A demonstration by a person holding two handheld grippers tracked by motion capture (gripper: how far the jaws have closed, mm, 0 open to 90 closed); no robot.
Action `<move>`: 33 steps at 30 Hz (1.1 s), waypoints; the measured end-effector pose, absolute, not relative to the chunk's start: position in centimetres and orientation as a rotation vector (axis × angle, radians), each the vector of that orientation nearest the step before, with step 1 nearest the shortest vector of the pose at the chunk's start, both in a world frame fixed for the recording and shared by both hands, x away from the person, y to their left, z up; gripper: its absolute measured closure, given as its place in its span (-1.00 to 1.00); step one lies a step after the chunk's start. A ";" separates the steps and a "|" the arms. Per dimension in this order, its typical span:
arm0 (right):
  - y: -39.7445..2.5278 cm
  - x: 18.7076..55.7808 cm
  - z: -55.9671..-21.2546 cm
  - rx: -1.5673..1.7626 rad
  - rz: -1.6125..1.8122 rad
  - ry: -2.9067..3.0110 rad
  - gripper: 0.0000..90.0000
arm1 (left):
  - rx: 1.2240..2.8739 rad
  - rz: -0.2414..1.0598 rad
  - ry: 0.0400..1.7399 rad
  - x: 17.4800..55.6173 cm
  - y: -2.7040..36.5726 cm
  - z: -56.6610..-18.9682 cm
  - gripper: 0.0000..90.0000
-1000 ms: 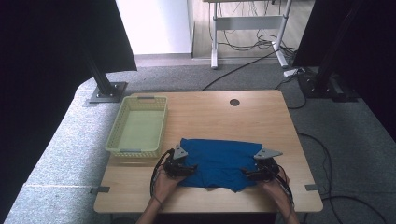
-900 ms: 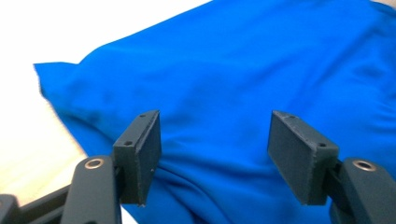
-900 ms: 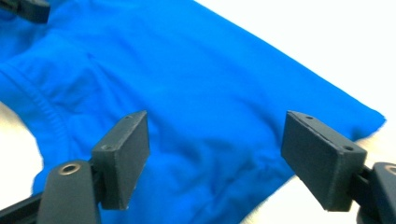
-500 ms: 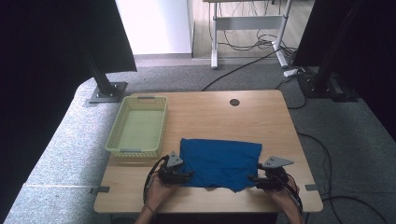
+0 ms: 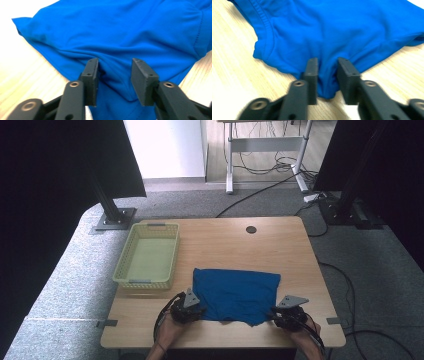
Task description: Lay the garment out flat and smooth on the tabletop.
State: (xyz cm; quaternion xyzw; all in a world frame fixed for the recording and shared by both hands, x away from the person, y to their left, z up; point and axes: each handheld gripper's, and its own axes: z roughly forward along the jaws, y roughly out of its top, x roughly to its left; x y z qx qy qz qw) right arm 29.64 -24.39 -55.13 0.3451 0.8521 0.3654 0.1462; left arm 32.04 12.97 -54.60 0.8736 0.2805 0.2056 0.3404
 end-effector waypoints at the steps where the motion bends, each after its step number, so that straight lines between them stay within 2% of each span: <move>1: -24.4 29.6 -55.1 0.995 1.047 2.457 0.71 | 2.282 0.560 0.719 31.9 12.8 -54.6 0.37; 4: -24.5 29.5 -54.9 1.000 1.051 2.453 0.84 | 2.287 0.582 0.699 31.6 12.5 -54.6 0.53; 9: -24.7 29.3 -54.1 0.995 1.101 2.412 0.86 | 2.247 0.558 0.699 31.6 12.8 -54.0 0.79; 13: -25.2 29.2 -53.0 0.993 1.157 2.371 0.86 | 2.177 0.508 0.733 31.9 13.8 -53.2 0.92; 18: -25.6 29.0 -51.8 0.988 1.199 2.324 0.86 | 2.106 0.469 0.762 32.0 14.8 -52.2 0.94; 26: -26.4 29.8 -49.7 0.987 1.235 2.236 0.86 | 1.992 0.490 0.788 33.6 15.7 -50.3 0.95; 33: -26.5 32.3 -50.6 1.040 1.212 2.213 0.86 | 1.979 0.513 0.823 36.3 15.2 -50.9 0.95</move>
